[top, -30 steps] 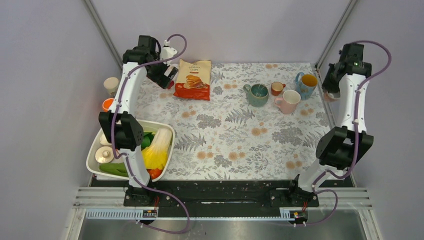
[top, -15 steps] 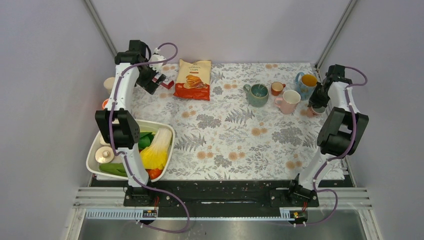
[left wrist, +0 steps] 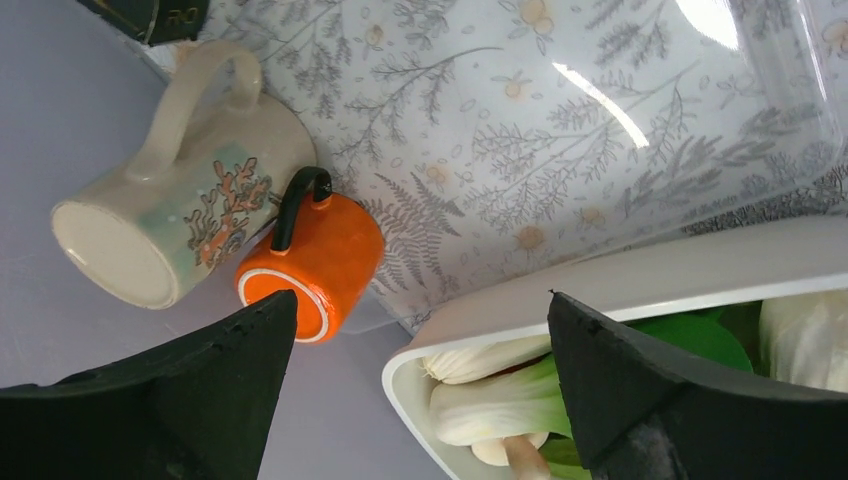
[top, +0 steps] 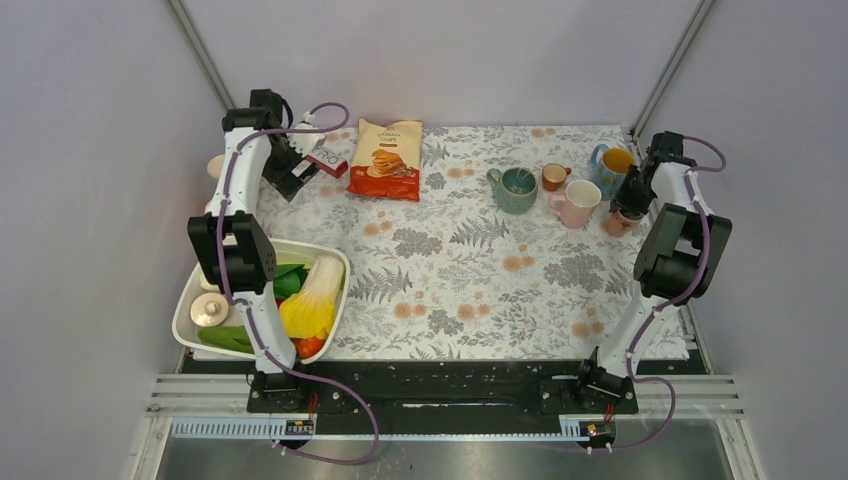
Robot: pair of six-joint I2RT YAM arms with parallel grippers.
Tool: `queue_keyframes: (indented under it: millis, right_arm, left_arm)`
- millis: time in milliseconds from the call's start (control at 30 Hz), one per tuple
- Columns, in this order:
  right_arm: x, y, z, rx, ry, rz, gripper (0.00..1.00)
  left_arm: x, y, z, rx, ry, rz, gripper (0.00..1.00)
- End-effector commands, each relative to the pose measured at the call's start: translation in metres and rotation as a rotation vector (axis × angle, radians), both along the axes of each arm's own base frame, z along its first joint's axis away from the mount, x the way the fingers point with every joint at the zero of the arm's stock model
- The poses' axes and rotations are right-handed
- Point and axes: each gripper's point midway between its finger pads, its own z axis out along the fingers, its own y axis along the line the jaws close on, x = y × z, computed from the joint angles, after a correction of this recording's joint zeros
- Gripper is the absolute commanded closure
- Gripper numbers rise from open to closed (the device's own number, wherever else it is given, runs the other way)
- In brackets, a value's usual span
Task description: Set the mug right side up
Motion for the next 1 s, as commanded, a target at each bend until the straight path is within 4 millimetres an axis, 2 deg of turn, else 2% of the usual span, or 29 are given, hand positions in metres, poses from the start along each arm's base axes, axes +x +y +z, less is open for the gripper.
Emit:
queue_keyframes:
  millis: [0,67,200,300,367,400,533,700,867,967]
  right_arm:
    - [0.011,-0.001,0.021,-0.006,-0.038,0.036,0.64]
    - [0.011,-0.001,0.033,-0.013,-0.059,0.041,0.54]
    - [0.009,0.002,0.06,-0.029,-0.107,0.066,0.32]
    - [0.004,0.004,0.079,-0.045,-0.137,0.082,0.2]
    - [0.0,0.007,0.091,-0.048,-0.163,0.096,0.12]
    - [-0.001,0.009,0.097,-0.05,-0.178,0.1,0.02]
    - [-0.007,0.017,0.115,-0.035,-0.223,0.111,0.01]
    - [-0.015,0.023,0.13,-0.031,-0.253,0.119,0.01]
    - [-0.021,0.025,0.149,-0.044,-0.267,0.114,0.01]
    - [-0.024,0.027,0.158,-0.061,-0.273,0.117,0.01]
  left_arm:
    - [-0.012,-0.002,-0.006,0.011,0.073,-0.131,0.01]
    - [-0.014,0.007,-0.011,0.049,0.109,-0.17,0.01]
    - [-0.006,0.042,-0.014,0.151,0.162,-0.197,0.04]
    - [0.007,0.062,-0.013,0.236,0.173,-0.241,0.09]
    - [0.022,0.069,-0.01,0.275,0.132,-0.269,0.1]
    - [0.03,0.069,-0.009,0.282,0.104,-0.285,0.1]
    - [0.07,0.067,-0.006,0.299,-0.016,-0.331,0.08]
    - [0.108,0.087,-0.034,0.421,0.008,-0.394,0.09]
    - [0.123,0.099,-0.057,0.489,0.04,-0.435,0.1]
    - [0.132,0.112,-0.065,0.549,0.051,-0.428,0.22]
